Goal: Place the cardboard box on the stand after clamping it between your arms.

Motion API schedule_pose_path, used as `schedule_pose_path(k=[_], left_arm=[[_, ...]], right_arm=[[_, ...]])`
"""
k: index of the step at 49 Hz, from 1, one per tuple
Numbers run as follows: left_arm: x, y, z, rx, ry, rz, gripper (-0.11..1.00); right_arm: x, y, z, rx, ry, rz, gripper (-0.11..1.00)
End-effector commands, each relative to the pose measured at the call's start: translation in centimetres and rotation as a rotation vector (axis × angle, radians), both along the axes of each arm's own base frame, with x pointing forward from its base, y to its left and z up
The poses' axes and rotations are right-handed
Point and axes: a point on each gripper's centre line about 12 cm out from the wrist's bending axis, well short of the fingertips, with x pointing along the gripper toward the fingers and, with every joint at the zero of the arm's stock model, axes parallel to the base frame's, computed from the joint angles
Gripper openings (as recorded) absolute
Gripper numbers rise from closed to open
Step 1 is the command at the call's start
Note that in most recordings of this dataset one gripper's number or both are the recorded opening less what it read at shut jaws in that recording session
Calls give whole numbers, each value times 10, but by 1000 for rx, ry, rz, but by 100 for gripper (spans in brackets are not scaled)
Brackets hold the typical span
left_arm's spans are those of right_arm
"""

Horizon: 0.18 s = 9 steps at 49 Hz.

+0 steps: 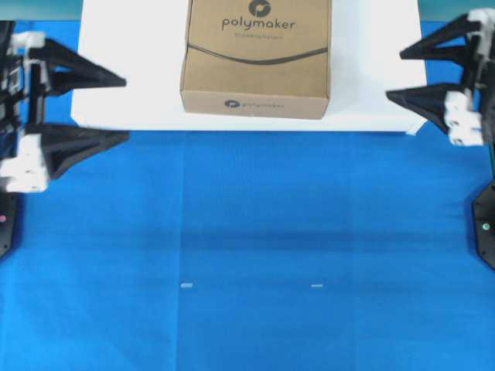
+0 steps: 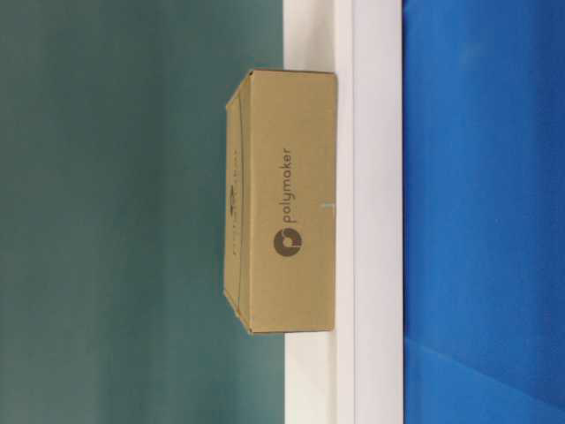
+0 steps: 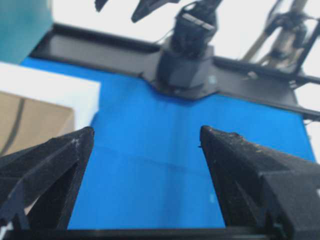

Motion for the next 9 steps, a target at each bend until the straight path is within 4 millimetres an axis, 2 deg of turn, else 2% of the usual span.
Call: schedule_pose_path(k=[1,9], left_arm=[[-8,-5,4,0,-15,-19,83],[-22,-7,-11,-1,83,-16,83]], right_arm=[[-4,12,6,-5,-44,32,97],[-13,26,-2,-25,-78,70,97]])
